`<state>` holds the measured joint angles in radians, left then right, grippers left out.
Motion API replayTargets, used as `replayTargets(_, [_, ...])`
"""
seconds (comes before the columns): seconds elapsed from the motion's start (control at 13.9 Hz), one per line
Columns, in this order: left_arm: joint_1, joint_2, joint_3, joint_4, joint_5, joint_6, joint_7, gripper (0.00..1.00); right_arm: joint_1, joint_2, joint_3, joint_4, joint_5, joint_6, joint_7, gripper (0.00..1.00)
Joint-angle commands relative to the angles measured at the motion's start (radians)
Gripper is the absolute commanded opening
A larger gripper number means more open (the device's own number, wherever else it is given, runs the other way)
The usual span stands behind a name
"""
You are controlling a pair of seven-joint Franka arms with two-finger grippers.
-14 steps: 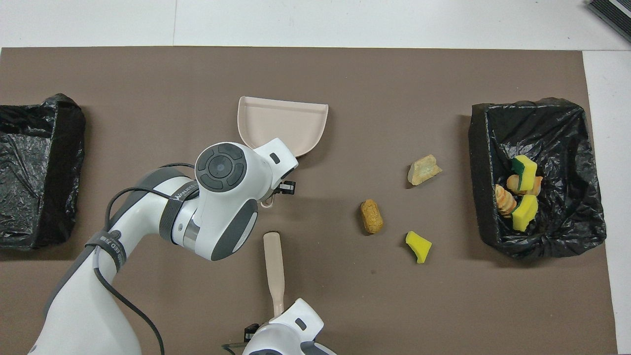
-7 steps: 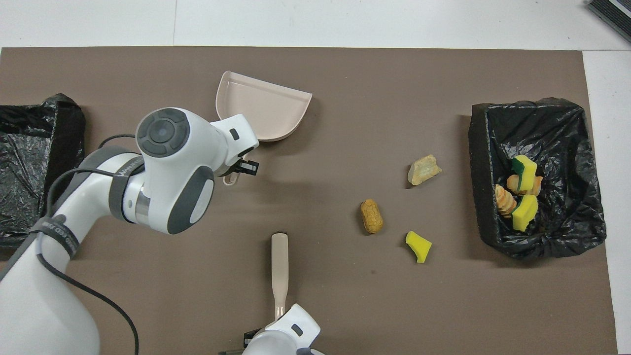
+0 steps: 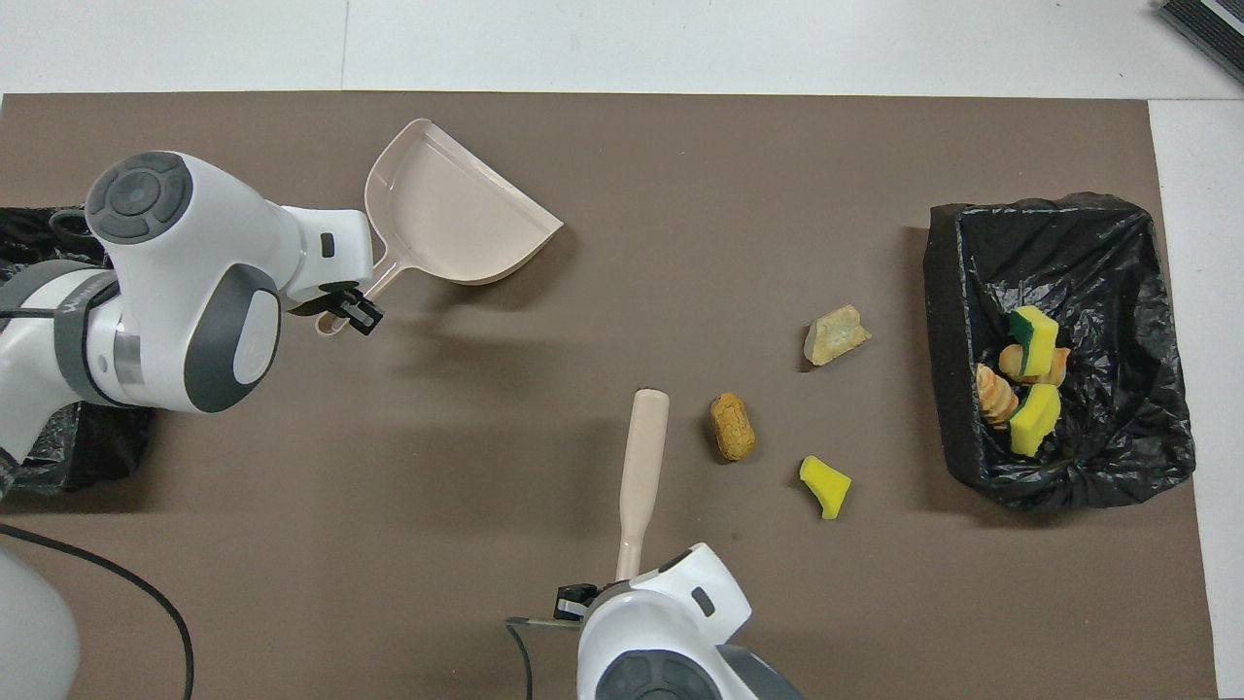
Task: Sweep and dump trash in bin
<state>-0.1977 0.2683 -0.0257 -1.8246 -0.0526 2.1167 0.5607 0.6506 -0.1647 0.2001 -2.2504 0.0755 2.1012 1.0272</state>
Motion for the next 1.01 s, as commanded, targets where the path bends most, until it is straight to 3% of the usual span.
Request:
replayTargets(0.0, [0.041, 0.003, -0.01, 0.036, 0.042, -0.096, 0.213, 0.0, -0.101, -0.156, 0.007, -0.15, 0.018, -0.006, -0.03, 0.0])
replayTargets(0.22, [0.012, -0.007, -0.011, 0.016, 0.16, -0.13, 0.442, 0.0, -0.23, -0.278, 0.007, -0.257, 0.012, -0.042, -0.099, 0.0])
replayTargets(0.43, [-0.058, -0.038, -0.014, -0.025, 0.171, -0.205, 0.449, 0.0, -0.463, -0.331, 0.007, -0.273, 0.012, -0.176, -0.358, 0.0])
replayTargets(0.58, [-0.147, -0.095, -0.013, -0.115, 0.171, -0.186, 0.438, 0.0, -0.549, -0.337, 0.007, -0.294, 0.012, -0.234, -0.468, 0.0])
replayTargets(0.72, [-0.207, -0.138, -0.014, -0.177, 0.213, -0.16, 0.43, 0.0, -0.569, -0.338, 0.01, -0.351, 0.015, -0.221, -0.507, 0.0])
replayTargets(0.94, [-0.252, -0.181, -0.013, -0.249, 0.229, -0.135, 0.429, 0.0, -0.497, -0.331, 0.013, -0.406, 0.047, -0.181, -0.48, 0.0])
